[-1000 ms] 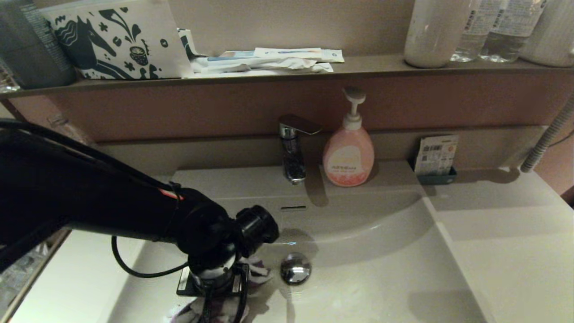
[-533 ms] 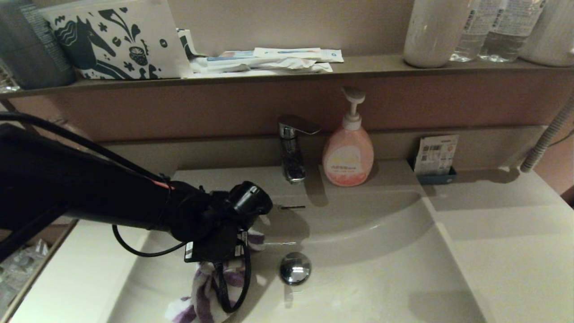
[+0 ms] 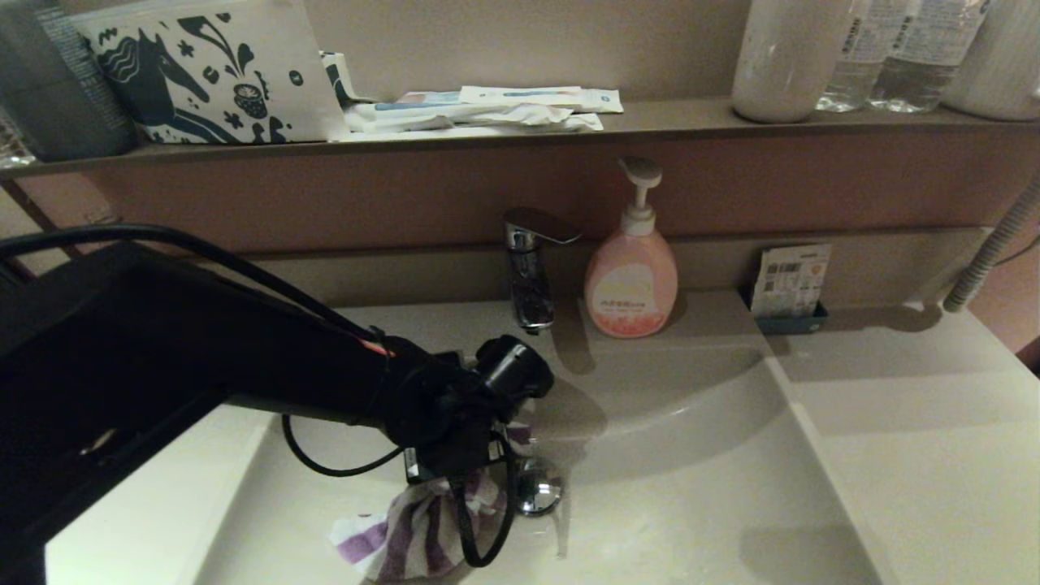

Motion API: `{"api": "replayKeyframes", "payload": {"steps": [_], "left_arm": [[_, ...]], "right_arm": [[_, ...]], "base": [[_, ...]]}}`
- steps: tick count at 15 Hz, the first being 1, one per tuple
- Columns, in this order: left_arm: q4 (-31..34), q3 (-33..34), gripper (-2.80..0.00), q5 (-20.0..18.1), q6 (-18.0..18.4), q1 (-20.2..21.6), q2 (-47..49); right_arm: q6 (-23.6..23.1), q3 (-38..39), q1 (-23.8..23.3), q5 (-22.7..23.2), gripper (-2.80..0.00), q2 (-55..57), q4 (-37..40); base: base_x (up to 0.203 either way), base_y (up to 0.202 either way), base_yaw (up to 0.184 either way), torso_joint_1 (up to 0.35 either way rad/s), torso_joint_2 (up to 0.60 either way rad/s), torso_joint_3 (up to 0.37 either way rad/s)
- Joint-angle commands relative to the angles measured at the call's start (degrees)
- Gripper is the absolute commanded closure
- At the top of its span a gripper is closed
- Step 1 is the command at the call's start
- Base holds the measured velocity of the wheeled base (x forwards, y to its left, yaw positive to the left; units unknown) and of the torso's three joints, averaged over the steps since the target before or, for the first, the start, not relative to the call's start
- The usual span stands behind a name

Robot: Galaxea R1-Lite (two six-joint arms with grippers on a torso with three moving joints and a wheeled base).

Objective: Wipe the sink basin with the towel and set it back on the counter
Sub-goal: Wipe the sink

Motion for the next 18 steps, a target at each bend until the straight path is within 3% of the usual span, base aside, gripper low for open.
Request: {"api": "replayKeyframes", "payload": {"steps": [1,4,9,13,16,18], "left_arm": [[0.10,-3.69,0.00,-0.02,-2.18,-2.94,4.33],[0.24,-9.87,0.00,-0.01,-5.69,-6.88,9.96],[6.72,-21.73,0.00,0.23,-6.11,-12.64,16.10],[19.99,-35.30,0.00,-0.42,-7.34,-18.27,18.03],[32.73,-38.06,0.00,-4.43,-14.16,-22.63,18.44],[38.84,-37.21,0.00,-5.70,-18.01,-22.85,19.38]], "right_arm": [[-0.03,0.00,0.00,-0.01,0.00,0.07,0.01],[0.06,0.00,0.00,-0.01,0.00,0.07,0.01],[0.06,0.00,0.00,-0.01,0.00,0.07,0.01],[0.05,0.00,0.00,-0.01,0.00,0.07,0.03],[0.06,0.00,0.00,-0.01,0.00,0.07,0.01],[0.06,0.00,0.00,-0.01,0.00,0.07,0.01]], "base": [[0.000,0.000,0.000,0.000,0.00,0.000],[0.000,0.000,0.000,0.000,0.00,0.000],[0.000,0.000,0.000,0.000,0.00,0.000],[0.000,0.000,0.000,0.000,0.00,0.000],[0.000,0.000,0.000,0.000,0.00,0.000],[0.000,0.000,0.000,0.000,0.00,0.000]]}}
